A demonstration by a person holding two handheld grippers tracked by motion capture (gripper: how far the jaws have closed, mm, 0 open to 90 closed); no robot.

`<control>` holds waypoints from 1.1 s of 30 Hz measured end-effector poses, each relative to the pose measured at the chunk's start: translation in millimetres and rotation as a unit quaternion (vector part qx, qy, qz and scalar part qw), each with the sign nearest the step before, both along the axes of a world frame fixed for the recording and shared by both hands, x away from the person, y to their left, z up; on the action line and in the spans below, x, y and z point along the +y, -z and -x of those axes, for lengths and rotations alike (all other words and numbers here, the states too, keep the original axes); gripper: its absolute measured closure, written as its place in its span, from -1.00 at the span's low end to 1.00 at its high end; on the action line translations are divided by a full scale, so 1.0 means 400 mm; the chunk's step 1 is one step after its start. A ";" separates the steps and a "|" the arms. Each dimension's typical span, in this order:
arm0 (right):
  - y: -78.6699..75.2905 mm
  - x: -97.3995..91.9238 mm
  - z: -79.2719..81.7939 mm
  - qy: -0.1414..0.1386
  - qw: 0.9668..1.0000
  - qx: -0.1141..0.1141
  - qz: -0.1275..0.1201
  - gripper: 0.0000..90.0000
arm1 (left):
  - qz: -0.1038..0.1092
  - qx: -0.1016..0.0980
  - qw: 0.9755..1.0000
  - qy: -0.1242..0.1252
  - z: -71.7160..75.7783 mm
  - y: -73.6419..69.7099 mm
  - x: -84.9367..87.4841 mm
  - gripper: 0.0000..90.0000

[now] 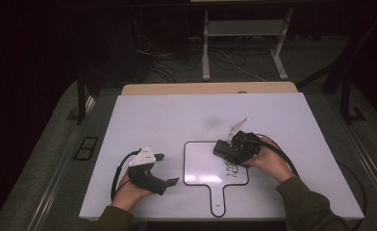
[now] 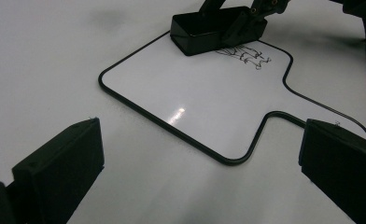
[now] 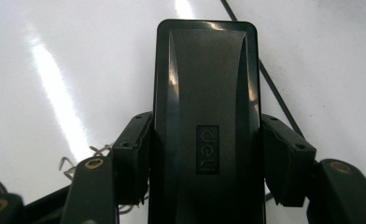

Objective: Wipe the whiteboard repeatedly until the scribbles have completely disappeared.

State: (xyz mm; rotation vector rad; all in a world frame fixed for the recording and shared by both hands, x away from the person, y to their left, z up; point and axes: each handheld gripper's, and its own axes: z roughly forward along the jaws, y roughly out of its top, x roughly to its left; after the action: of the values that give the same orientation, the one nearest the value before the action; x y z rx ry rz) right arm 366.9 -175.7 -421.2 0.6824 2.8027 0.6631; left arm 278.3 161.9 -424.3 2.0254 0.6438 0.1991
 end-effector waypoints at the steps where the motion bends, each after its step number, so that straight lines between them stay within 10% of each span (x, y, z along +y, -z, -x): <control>1: 0.000 0.003 0.003 0.000 1.000 0.004 -0.003 -0.13 | 0.000 0.000 1.000 0.000 0.000 0.000 0.000 -1.00; 33: 0.000 -0.036 -0.012 0.022 1.000 0.010 -0.008 -0.13 | 0.000 0.001 1.000 0.001 0.001 0.000 0.000 -1.00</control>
State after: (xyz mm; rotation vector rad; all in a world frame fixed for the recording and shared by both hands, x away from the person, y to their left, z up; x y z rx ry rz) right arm 371.9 -189.9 -421.2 0.7562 2.7955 0.6734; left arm 277.8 161.7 -424.3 2.0262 0.6417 0.1963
